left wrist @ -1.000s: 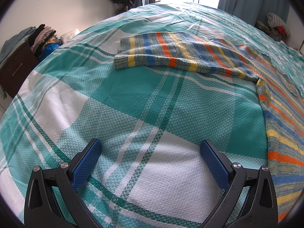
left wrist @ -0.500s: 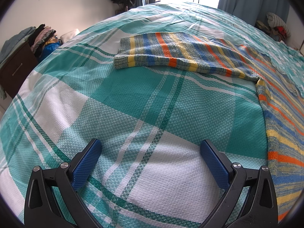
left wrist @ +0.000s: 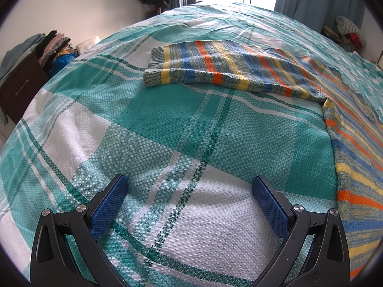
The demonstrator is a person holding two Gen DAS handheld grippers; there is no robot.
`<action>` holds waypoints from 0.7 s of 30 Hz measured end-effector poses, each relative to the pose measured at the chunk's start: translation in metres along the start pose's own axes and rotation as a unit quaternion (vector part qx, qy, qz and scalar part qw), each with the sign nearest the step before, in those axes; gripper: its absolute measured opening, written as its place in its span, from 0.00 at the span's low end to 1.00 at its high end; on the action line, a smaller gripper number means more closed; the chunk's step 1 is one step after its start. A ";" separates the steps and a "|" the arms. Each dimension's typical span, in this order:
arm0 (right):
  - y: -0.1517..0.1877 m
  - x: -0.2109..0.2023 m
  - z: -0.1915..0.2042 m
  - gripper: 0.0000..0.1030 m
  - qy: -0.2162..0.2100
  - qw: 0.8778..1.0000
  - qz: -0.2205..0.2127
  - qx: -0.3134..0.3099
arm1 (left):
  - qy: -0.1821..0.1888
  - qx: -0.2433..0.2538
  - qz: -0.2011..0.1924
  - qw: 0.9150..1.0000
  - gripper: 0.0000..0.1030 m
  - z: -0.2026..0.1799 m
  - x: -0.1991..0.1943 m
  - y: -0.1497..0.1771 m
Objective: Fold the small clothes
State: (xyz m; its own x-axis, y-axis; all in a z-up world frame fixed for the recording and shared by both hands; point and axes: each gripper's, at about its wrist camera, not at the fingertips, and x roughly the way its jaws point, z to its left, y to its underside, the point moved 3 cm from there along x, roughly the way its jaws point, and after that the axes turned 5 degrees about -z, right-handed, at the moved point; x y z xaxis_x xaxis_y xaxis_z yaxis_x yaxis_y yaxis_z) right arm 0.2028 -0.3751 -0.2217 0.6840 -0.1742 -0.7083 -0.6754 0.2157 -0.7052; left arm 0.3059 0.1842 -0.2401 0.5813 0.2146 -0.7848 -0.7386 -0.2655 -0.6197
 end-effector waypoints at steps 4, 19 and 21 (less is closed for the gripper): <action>0.000 0.000 0.000 1.00 0.000 1.000 0.000 0.000 | 0.000 0.000 0.000 1.000 1.00 0.000 0.000 0.000; -0.077 -0.025 -0.047 0.90 -0.148 0.986 0.032 0.073 | 0.000 0.000 0.000 1.000 1.00 0.000 0.000 0.000; -0.118 -0.019 -0.087 0.90 -0.140 0.982 0.011 0.128 | 0.000 0.000 0.000 1.000 1.00 0.000 0.000 0.000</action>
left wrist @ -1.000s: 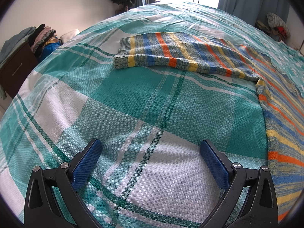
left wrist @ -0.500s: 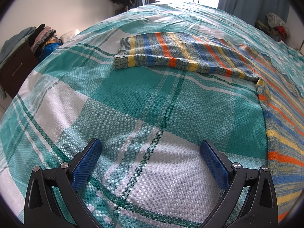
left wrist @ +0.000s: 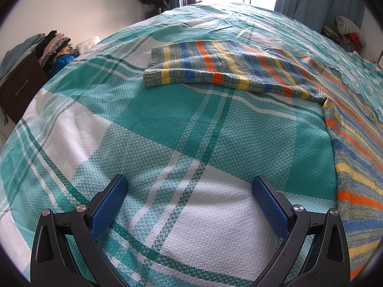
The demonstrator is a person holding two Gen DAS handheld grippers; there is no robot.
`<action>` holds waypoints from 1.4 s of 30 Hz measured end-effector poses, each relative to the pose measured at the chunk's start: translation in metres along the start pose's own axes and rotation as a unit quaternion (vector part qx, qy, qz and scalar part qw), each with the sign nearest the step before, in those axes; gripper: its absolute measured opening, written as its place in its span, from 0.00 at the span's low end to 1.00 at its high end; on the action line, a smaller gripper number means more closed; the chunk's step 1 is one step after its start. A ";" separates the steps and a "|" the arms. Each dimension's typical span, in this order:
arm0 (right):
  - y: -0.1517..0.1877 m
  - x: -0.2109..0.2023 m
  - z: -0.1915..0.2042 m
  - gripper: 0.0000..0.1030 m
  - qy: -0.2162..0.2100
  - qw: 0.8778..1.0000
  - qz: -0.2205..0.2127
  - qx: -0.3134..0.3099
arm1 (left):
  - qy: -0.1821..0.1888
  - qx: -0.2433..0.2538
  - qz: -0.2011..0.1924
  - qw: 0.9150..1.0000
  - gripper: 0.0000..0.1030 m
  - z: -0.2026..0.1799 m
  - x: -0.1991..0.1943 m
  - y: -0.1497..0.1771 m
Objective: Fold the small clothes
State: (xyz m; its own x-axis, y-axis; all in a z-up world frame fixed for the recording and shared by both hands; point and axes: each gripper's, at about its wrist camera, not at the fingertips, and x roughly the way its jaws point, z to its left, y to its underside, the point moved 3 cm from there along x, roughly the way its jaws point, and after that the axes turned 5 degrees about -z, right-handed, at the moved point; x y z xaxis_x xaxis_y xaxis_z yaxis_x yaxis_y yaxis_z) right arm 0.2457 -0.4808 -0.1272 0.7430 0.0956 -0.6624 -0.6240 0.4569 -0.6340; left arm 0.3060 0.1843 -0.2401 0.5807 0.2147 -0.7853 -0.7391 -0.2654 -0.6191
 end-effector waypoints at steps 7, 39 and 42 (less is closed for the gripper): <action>-0.067 0.074 -0.103 0.78 0.001 0.980 0.056 0.192 | 0.000 0.000 0.000 1.000 1.00 0.000 0.000 0.000; -0.075 0.187 0.288 0.67 -0.219 0.963 0.150 -0.044 | -0.005 0.003 -0.011 1.000 1.00 0.002 -0.001 0.001; -0.080 0.185 0.249 0.67 -0.209 0.968 0.139 -0.004 | -0.006 0.003 -0.016 1.000 1.00 0.001 -0.001 0.002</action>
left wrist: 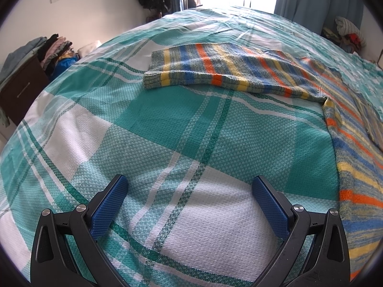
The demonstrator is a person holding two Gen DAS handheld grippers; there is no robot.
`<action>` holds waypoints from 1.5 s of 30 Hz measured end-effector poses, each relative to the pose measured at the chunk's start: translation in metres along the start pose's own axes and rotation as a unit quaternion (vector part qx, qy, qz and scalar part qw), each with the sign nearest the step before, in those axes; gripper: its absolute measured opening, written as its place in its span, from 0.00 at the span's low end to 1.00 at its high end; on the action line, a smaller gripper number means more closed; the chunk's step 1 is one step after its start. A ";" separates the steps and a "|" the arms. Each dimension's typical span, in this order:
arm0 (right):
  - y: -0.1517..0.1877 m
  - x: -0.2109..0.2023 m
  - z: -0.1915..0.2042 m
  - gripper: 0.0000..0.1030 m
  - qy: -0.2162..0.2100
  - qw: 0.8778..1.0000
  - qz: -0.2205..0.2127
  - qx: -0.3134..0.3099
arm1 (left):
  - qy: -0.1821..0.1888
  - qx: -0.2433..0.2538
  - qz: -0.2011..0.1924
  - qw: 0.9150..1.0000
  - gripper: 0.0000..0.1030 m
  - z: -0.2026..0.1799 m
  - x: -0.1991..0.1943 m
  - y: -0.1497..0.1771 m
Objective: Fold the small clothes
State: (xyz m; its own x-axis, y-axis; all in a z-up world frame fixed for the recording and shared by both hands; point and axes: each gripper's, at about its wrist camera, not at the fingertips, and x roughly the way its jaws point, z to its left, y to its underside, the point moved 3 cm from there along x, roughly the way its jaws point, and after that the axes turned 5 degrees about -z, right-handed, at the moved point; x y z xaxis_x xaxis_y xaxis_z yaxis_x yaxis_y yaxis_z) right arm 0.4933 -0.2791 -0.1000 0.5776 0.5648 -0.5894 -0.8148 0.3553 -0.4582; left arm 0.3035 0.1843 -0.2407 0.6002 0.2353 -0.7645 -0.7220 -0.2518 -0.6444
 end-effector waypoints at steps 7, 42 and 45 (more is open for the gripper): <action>0.048 0.019 -0.125 0.65 0.109 0.982 0.071 0.134 | -0.002 0.002 0.000 1.000 1.00 -0.002 0.001 0.000; 0.354 -0.133 0.058 0.50 0.150 0.970 0.051 -0.183 | 0.147 -0.289 0.091 0.941 0.80 0.110 0.058 -0.094; 0.368 -0.111 0.063 0.50 0.142 0.967 0.078 -0.198 | 0.160 -0.304 0.100 0.934 0.77 0.100 0.077 -0.097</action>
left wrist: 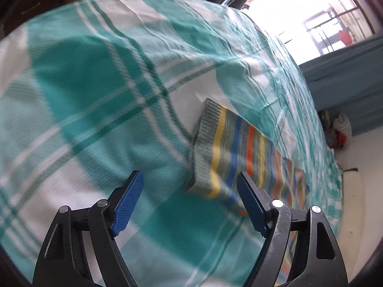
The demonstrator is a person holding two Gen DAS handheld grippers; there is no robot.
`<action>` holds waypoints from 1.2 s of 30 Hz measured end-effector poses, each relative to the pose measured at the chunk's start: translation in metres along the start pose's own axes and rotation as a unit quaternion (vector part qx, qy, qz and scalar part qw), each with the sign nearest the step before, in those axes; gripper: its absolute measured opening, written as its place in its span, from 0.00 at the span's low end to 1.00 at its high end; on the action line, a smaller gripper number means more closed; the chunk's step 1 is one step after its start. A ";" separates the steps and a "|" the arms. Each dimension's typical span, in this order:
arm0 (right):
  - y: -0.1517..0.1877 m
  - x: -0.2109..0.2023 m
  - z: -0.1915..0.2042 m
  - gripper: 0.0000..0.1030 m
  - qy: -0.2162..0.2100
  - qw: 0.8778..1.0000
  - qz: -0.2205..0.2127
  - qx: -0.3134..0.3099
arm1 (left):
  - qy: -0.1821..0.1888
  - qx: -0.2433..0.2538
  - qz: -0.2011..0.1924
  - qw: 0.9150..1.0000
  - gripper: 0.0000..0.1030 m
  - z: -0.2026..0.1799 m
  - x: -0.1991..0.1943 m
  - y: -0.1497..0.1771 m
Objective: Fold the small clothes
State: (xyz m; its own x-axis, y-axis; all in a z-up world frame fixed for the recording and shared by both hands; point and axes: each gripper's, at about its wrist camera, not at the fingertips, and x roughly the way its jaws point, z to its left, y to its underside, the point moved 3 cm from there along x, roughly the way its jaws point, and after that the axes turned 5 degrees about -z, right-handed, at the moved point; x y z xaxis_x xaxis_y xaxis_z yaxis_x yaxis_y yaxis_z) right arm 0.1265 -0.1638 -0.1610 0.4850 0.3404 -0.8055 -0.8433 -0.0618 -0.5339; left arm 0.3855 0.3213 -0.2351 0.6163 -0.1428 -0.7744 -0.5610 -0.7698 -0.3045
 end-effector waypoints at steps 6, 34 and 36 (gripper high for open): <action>0.011 0.010 0.015 0.50 -0.016 0.999 0.007 -0.030 | -0.005 0.064 -0.011 0.998 0.01 -0.044 0.005 -0.007; 0.030 0.015 0.002 0.50 -0.047 0.999 -0.005 -0.015 | 0.100 0.506 0.002 0.857 0.70 -0.312 0.003 0.269; 0.031 0.018 0.003 0.50 -0.049 0.999 0.001 -0.015 | 0.086 0.461 -0.025 0.883 0.71 -0.307 0.005 0.222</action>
State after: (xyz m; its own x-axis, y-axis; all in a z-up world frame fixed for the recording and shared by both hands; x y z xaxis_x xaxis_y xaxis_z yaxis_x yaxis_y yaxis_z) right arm 0.1083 -0.1564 -0.1916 0.4578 0.4296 -0.7784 -0.8361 -0.0896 -0.5412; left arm 0.4342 -0.0414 -0.1360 0.6830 -0.2767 -0.6760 -0.6935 0.0447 -0.7191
